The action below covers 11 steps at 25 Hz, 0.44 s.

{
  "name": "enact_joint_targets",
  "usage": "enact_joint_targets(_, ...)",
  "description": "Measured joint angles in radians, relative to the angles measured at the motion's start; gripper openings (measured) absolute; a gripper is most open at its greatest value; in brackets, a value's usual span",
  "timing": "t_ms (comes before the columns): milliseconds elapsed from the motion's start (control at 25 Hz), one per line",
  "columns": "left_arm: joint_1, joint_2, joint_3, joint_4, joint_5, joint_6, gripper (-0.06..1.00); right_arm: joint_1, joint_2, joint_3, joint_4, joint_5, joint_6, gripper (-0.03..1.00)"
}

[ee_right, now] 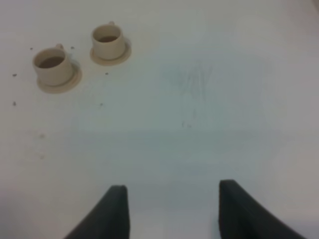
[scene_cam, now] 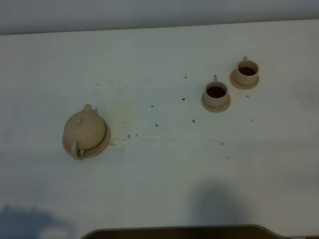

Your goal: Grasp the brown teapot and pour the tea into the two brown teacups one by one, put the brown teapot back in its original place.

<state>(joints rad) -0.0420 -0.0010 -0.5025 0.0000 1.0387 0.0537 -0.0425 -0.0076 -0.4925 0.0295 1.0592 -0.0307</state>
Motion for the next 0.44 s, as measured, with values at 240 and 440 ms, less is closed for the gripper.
enact_joint_targets(240,0.000,0.000,0.000,0.000,0.000,0.000,0.50,0.000,0.000,0.000,0.000,0.000,0.000,0.44)
enact_joint_targets(440,0.000,0.000,0.000,0.000,0.000,0.001,0.50,0.000,0.000,0.000,0.000,0.000,0.000,0.44)
